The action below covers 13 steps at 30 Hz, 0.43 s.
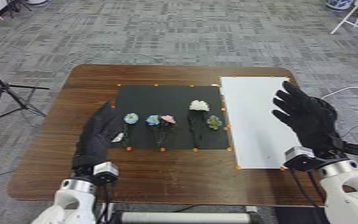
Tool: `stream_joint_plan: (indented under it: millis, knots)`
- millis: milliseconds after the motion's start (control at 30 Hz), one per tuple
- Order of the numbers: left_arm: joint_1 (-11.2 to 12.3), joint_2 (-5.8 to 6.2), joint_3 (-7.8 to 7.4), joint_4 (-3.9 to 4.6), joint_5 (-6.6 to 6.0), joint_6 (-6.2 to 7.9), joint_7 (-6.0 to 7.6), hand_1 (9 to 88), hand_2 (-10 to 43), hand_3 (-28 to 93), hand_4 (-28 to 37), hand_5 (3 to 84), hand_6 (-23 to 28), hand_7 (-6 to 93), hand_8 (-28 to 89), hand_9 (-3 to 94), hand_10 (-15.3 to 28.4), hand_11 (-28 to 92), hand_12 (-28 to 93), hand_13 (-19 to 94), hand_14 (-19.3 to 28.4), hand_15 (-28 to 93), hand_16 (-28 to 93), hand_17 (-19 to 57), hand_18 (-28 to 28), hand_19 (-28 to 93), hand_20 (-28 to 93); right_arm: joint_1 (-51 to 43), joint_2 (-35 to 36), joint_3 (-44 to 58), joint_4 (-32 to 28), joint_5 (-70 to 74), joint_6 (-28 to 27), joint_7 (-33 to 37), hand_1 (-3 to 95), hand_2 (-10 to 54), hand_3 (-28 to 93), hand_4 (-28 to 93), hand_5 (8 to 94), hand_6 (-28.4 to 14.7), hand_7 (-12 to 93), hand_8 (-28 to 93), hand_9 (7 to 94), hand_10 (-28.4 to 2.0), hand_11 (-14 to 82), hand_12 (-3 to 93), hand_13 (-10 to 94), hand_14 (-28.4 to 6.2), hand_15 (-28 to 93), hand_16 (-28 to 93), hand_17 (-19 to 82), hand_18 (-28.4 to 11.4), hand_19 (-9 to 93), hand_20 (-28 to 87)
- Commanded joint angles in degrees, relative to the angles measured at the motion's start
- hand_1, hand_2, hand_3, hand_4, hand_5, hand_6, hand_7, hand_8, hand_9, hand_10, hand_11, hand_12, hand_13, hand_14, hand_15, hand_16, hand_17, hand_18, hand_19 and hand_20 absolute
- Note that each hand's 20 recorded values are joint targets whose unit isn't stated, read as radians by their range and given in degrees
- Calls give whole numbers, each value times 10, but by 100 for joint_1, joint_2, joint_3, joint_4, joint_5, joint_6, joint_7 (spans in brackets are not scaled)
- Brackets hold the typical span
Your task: Arrange flowers
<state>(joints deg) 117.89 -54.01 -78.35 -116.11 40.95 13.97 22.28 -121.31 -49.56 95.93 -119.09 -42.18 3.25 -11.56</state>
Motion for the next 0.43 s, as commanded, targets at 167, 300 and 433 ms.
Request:
stream_joint_plan:
  millis: [167,300,433]
  knots:
    - [-415,-123,219,102,62,23,177,228,-61,654,-283,253,25,140,-62,168,98,105,225,119,115,97,119,-132,169,317,98,-6,34,-51,-113,-8,152,-216,116,3,783,-228,297,-5,82,-71,273,-97,-1,230,180,-97,-83,431,-116,-175,265,121]
    - [-250,-124,114,18,4,51,199,233,-59,656,-283,260,29,141,-66,168,101,113,219,118,115,102,115,-111,145,295,102,-14,26,-76,-115,-16,176,-207,116,4,783,-228,299,-8,81,-72,275,-96,0,227,181,-95,-83,425,-117,-171,264,122]
    - [0,-75,-42,-114,37,22,113,232,-60,657,-283,259,29,142,-66,167,100,114,214,115,115,105,112,-116,157,304,114,-173,10,7,-160,-81,171,-175,116,5,783,-229,296,-10,80,-72,273,-98,1,226,180,-94,-83,422,-118,-170,262,122]
